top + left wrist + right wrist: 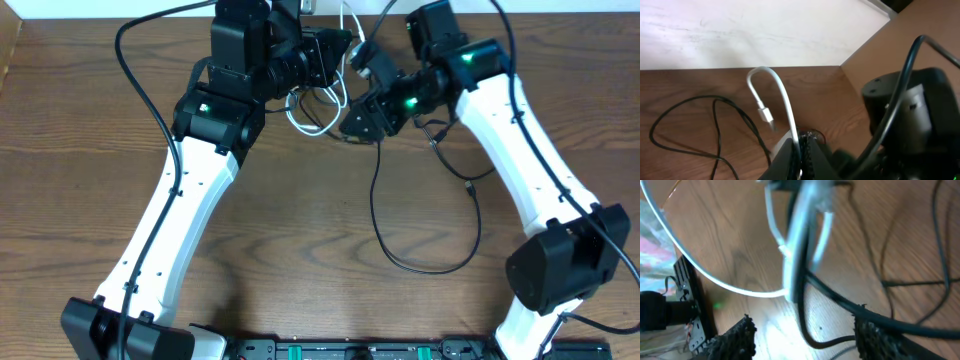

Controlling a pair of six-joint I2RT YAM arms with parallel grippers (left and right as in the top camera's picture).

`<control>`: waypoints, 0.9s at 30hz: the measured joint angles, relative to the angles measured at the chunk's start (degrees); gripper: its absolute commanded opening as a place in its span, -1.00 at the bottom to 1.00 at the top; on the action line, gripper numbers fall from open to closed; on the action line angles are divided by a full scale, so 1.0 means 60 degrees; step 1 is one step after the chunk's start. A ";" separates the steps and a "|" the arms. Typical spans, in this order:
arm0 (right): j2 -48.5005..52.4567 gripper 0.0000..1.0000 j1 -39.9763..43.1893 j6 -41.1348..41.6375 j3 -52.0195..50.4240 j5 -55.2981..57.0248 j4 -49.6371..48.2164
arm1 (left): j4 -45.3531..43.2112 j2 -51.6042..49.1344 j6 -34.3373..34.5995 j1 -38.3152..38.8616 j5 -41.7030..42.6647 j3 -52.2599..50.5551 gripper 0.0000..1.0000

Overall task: Untangle cables
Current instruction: 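Pull the right gripper up-right, drawing cables away from the left gripper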

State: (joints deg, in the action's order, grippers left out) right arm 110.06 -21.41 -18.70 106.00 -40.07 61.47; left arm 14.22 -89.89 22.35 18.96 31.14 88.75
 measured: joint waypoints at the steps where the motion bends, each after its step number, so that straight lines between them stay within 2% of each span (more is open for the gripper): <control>1: 0.0047 0.01 -0.0066 0.0004 0.0000 0.0011 0.0004 | 0.0004 0.0000 0.0025 0.0000 0.0000 0.0000 -0.85; 5: 0.0229 -0.34 -0.0160 0.0007 0.0000 0.0131 0.0000 | 0.0015 0.0000 0.0025 -0.0018 0.0000 0.0000 -0.85; 7: 0.0244 -0.61 -0.0124 0.0087 0.0000 0.0197 -0.0007 | 0.0036 0.0000 -0.0022 -0.0036 0.0000 0.0000 -0.85; 9: 0.0244 -0.96 -0.0040 0.0149 0.0000 0.0197 -0.0033 | 0.0175 0.0000 -0.0117 -0.0058 -0.0051 0.0000 -0.85; 16: -0.0124 -0.98 0.0838 0.0772 0.0000 0.0226 -0.0022 | 0.1424 0.0000 -0.0510 -0.0087 -0.1625 0.0000 -0.85; 27: -0.3075 -0.98 0.1800 0.1104 0.0018 0.0182 0.0561 | 0.1843 0.0000 -0.0718 -0.0091 -0.4266 0.0000 -0.85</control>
State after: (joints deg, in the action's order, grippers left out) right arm 91.61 -10.61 -12.08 106.10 -38.98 64.84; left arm 25.28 -89.89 18.04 18.41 5.54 88.75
